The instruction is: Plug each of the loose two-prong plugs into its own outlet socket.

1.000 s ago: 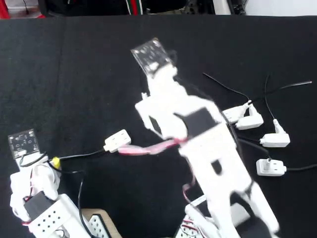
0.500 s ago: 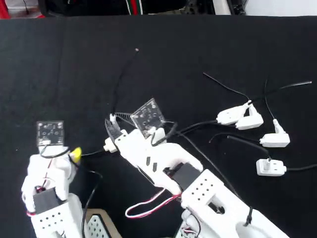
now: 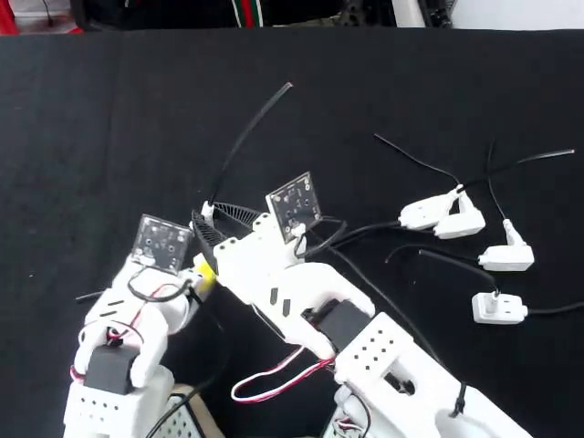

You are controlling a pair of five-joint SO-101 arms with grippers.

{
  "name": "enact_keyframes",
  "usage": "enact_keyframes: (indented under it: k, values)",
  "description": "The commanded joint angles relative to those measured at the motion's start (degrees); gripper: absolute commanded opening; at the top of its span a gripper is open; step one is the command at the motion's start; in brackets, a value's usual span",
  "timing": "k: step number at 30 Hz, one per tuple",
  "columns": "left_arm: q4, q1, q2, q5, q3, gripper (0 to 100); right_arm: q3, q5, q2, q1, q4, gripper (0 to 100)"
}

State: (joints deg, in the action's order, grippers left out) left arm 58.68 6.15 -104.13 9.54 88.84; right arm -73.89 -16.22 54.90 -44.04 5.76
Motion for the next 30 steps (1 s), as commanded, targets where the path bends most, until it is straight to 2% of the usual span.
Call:
enact_keyframes:
  k: [1, 7, 14, 16, 20, 23, 27, 30]
  values:
    - [-3.43, 2.24, -0.35, -0.70, -3.91, 23, 0.92, -0.88, 1.54, 0.70, 1.67, 1.1]
    - [-9.32, -1.63, -0.35, -4.57, -3.74, 23, 3.82, -3.43, 5.23, 0.70, 13.98, 1.1]
    - [-9.05, -1.98, -0.26, -4.31, -3.65, 23, 3.91, -2.99, 13.49, 0.79, 19.52, 1.1]
    - [-6.24, -1.98, -0.26, -4.04, -4.00, 23, 4.09, -1.93, 13.41, 0.79, 19.52, 1.1]
    - [1.41, -1.98, -0.35, 2.64, -5.14, 23, 5.41, 1.41, 10.15, 0.79, 19.60, 1.1]
    - [8.79, -3.91, -0.26, 11.52, -5.58, 22, 9.27, 6.15, 3.82, 1.41, 22.42, 1.1]
    - [14.59, -13.67, -0.26, 26.37, -5.58, 22, 18.24, 11.16, -10.07, 4.13, 29.10, 1.1]
    - [15.21, -22.46, -0.26, 28.66, -4.97, 22, 23.60, 16.00, -19.91, 2.99, 32.44, 1.1]
